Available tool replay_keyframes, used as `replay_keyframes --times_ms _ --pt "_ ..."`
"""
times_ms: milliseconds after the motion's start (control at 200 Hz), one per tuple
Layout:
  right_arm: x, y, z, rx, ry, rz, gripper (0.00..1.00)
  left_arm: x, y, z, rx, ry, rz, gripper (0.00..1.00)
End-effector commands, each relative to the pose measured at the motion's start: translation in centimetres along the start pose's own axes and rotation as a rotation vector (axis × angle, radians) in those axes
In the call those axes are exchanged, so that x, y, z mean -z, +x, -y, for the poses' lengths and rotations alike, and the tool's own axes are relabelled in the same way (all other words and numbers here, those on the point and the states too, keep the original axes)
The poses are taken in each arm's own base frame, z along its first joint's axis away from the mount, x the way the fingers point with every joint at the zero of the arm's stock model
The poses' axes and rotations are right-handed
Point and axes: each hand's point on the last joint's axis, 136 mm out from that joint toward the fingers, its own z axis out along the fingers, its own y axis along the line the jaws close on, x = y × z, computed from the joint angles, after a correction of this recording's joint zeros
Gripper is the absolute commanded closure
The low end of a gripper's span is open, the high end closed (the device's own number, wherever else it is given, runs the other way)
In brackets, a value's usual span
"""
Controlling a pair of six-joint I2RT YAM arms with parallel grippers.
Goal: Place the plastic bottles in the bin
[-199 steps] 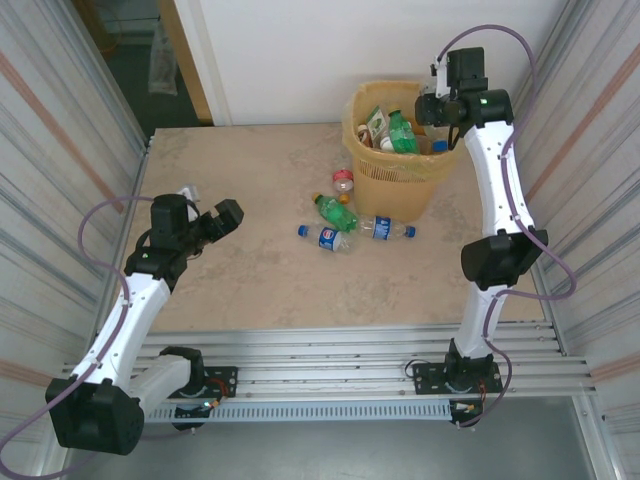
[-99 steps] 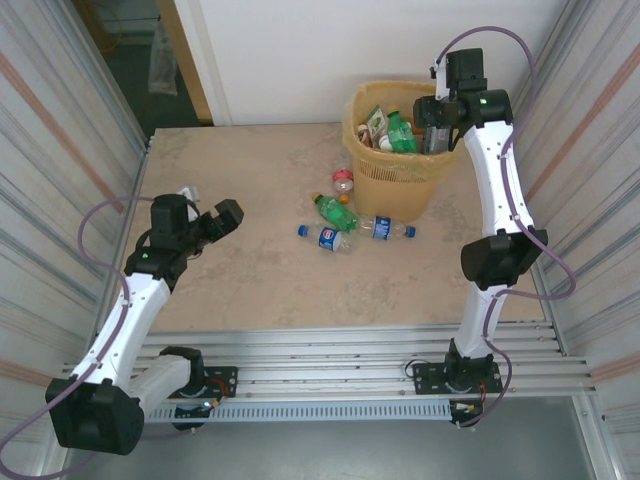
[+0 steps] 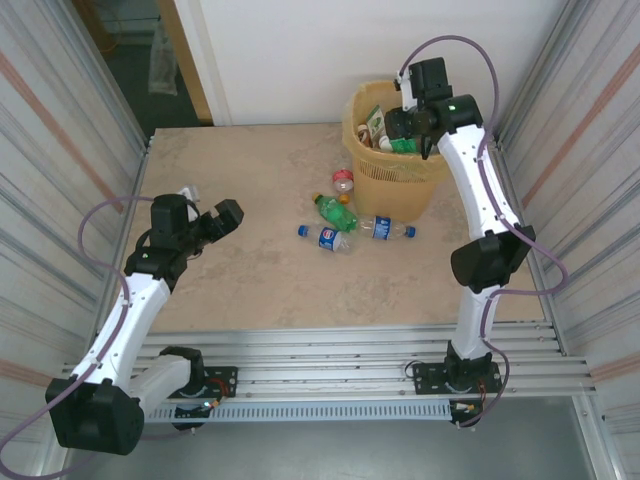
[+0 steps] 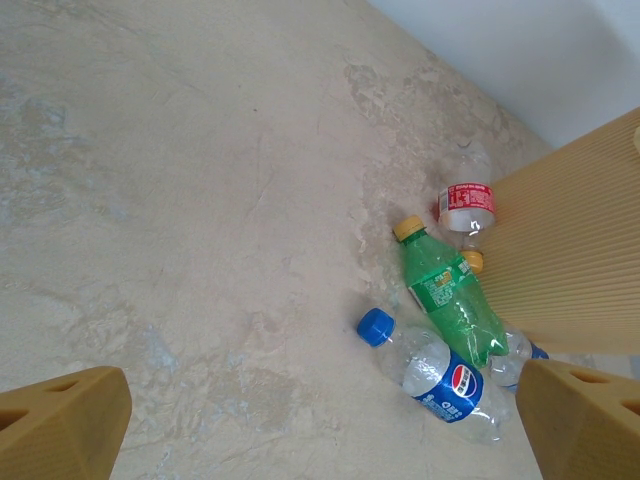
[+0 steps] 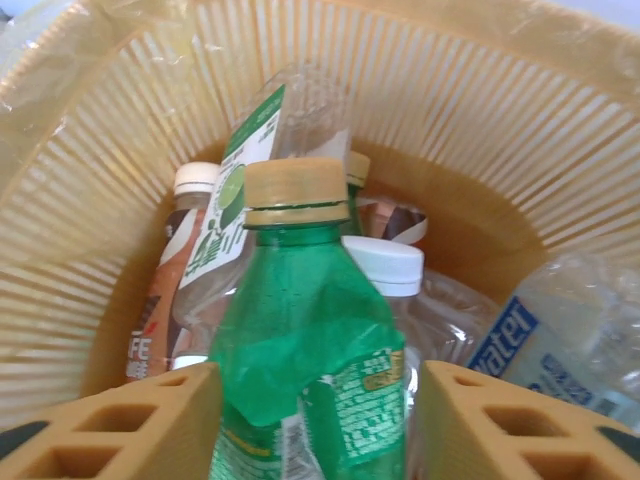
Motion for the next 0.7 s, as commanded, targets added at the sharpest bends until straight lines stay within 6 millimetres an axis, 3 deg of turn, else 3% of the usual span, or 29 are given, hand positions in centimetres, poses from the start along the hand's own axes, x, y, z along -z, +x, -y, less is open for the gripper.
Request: replay_keyframes --times_ms 0,165,391,561,696 --pt "-0.1 0.0 0.6 -0.012 0.019 0.008 0.56 0.8 -0.8 0.2 0.001 0.002 0.033 0.01" --pt "-1.8 1.2 1.2 -0.02 0.051 -0.039 0.67 0.8 -0.8 0.2 -0.002 0.001 0.034 0.01" --pt "-3.5 2.2 2.0 -0.073 0.051 -0.077 0.66 0.7 -0.8 0.2 -0.003 0.002 0.032 0.01" --pt "-2.8 1.3 1.5 -0.095 0.023 -0.05 0.64 0.6 -0.7 0.2 -0.004 0.003 0.024 0.01" --pt "-1.1 0.1 1.0 -0.095 0.002 -0.014 0.61 0.7 -0.8 0.3 -0.006 0.007 0.028 0.01"
